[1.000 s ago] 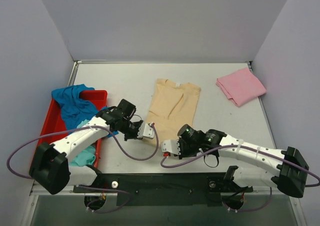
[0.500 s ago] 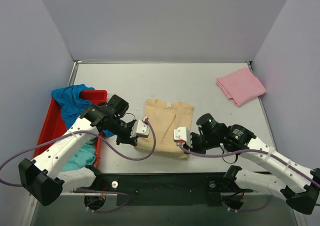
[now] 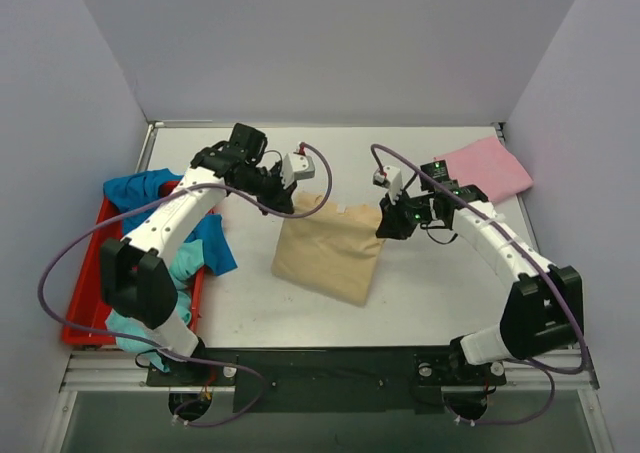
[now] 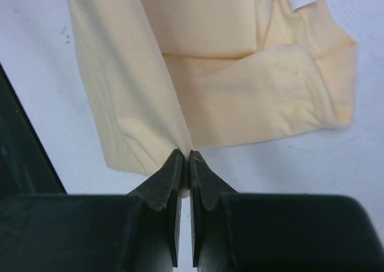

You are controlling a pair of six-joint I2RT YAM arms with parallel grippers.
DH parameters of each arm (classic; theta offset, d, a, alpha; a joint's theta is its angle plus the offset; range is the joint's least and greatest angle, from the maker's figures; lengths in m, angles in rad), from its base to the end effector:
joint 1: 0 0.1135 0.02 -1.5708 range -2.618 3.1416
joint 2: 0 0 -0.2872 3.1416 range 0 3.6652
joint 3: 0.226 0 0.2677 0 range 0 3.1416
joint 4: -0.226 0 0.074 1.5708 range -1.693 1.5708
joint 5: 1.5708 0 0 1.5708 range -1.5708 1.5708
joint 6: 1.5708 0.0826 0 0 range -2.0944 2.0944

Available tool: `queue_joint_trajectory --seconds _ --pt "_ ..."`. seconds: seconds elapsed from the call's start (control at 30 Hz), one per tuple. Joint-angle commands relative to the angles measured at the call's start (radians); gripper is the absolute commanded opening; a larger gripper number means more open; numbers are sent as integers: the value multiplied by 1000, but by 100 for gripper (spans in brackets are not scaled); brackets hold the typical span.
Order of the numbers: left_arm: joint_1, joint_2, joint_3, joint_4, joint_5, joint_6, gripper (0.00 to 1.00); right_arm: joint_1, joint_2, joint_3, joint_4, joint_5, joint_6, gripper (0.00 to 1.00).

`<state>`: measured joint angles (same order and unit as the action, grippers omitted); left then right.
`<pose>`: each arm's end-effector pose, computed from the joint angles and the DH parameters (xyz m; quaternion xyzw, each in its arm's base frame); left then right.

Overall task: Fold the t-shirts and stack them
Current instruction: Fold the long partially folded tshirt into a neat square

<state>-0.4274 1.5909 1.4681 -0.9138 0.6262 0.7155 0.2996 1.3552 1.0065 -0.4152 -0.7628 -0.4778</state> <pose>0.3110 -0.1949 0.3069 0.5647 0.7279 -0.2580 0.2912 0.2897 0.1492 0.2688 -0.4587 0.7346 0.3086 0.3934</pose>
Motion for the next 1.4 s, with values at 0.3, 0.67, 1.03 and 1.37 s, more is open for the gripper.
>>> queue_joint_trajectory --seconds 0.3,0.67,1.03,1.37 --pt "61 391 327 239 -26 -169 0 -126 358 241 49 19 102 0" --pt "13 592 429 381 -100 -223 1 -151 509 300 180 169 217 0" --pt "-16 761 610 471 -382 -344 47 -159 628 447 193 537 369 28" --pt "33 652 586 391 -366 -421 50 -157 426 327 138 518 632 36"
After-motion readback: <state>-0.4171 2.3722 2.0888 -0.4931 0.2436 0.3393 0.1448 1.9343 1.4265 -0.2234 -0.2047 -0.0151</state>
